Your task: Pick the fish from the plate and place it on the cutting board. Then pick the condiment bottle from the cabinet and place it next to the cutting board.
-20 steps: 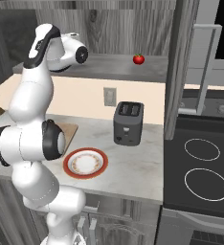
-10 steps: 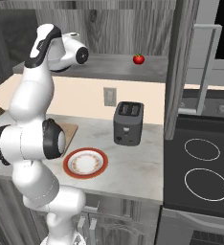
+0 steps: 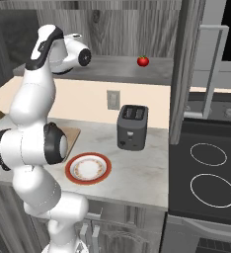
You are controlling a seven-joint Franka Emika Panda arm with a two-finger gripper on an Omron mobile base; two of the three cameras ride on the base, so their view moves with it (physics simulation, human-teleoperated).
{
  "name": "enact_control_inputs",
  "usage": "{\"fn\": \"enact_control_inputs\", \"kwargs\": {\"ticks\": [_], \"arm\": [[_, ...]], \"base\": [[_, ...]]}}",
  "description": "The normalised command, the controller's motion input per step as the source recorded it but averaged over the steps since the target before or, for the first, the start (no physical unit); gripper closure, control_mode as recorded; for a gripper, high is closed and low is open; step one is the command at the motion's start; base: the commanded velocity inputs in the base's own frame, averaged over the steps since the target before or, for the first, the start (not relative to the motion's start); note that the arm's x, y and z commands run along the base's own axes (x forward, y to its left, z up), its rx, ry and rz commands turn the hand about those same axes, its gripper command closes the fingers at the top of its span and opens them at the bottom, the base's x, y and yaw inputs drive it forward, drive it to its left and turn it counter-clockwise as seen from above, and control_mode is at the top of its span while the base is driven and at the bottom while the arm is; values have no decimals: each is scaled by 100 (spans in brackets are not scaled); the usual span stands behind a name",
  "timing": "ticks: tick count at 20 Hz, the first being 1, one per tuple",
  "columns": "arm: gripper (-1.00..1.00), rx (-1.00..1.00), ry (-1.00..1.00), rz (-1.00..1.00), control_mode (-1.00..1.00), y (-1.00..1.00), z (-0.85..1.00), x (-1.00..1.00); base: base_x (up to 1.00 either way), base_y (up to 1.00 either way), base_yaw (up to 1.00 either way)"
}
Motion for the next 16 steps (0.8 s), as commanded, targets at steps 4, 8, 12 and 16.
{"fn": "enact_control_inputs", "kwargs": {"ticks": [4,8,12,16], "arm": [[100,0,0,0,-100,0,0,0],[100,0,2,0,-100,0,0,-3],[100,-1,0,0,-100,0,0,-17],[100,0,0,0,-100,0,0,-23]], "base": [[0,0,0],[0,0,0],[0,0,0],[0,0,0]]}}
